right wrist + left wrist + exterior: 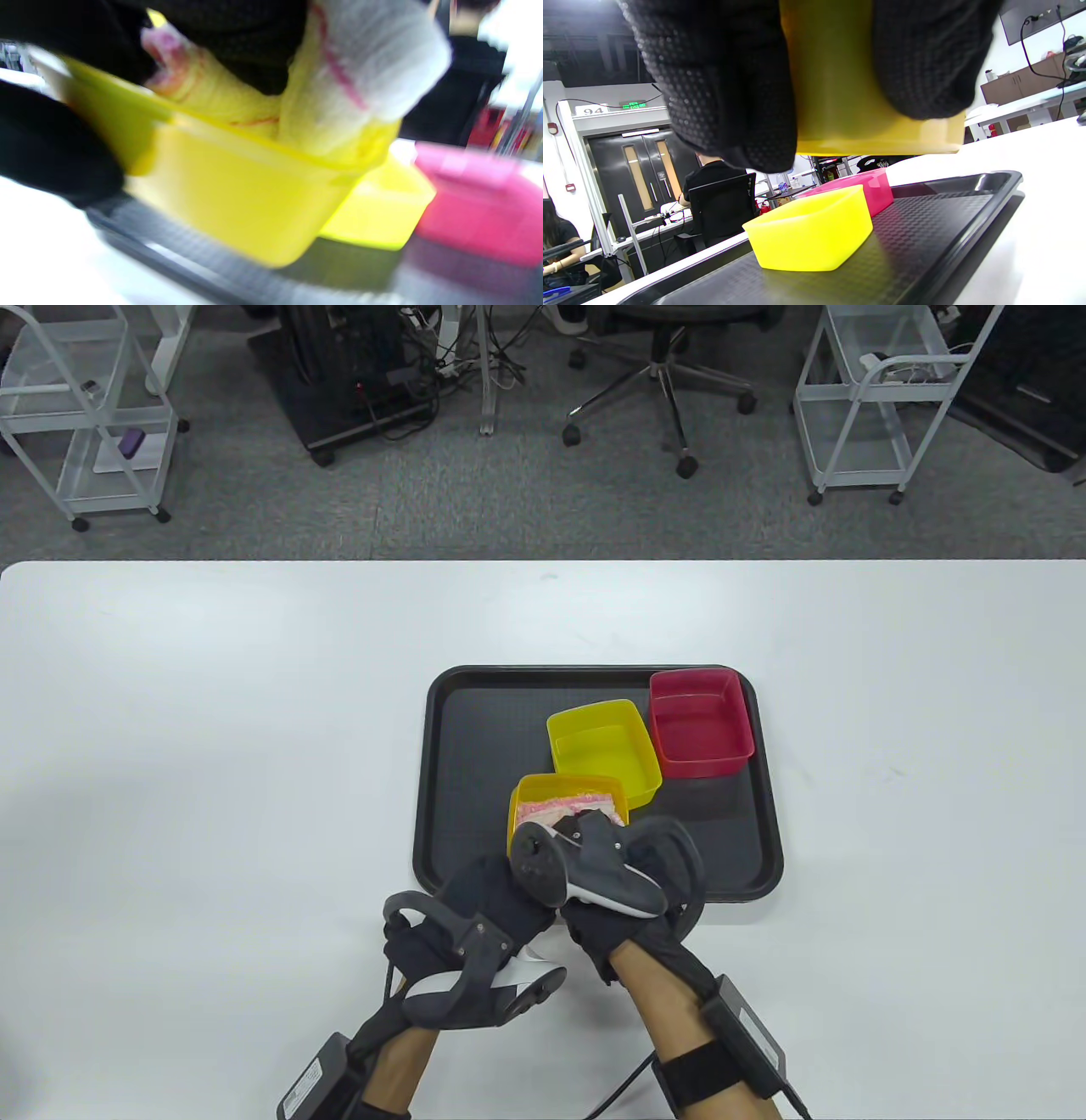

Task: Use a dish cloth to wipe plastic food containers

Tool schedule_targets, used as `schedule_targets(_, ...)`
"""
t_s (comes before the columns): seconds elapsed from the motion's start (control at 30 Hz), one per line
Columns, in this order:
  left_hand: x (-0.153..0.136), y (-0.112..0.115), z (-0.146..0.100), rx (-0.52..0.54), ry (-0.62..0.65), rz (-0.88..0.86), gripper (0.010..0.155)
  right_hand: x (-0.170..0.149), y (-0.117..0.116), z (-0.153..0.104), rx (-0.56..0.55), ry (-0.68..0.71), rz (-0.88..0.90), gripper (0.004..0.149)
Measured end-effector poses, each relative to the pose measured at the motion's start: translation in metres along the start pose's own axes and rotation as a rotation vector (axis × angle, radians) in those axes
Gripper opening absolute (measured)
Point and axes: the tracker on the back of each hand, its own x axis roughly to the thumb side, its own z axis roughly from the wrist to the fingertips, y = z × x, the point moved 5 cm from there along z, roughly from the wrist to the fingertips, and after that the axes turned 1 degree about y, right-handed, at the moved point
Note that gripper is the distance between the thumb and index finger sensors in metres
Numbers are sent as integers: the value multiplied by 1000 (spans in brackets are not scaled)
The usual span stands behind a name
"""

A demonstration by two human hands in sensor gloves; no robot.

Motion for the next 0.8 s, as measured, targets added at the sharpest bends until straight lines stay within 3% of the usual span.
schedule_targets(0.07,2,-5,0,18,1,-22,36,-3,4,0,-93,-20,-34,40)
schedule_targets(0.17,1,-8,1,35,-13,-17,36,-13,9,1,-155,-52,120,41)
schedule_targets(0.23,-1,-12,1,59,-38,-45,37,-26,12,0,-181,-113,360,41)
schedule_targets(0.37,-3,-17,-3,98,-57,-36,36,-41,9,-2,-135,-161,824,43)
schedule_targets(0.53,-16,-14,-6,89,-83,-92,36,-44,-13,-4,46,-176,1246,45)
schedule_targets(0.63,-20,-5,-6,38,-69,-121,35,-40,-20,-4,150,-141,1123,42)
schedule_targets(0.73,-16,1,-5,14,-48,-15,35,-32,-16,-3,170,-146,740,41)
schedule_targets(0.8,-15,3,-3,1,-46,-48,35,-23,-12,-4,169,-76,580,40)
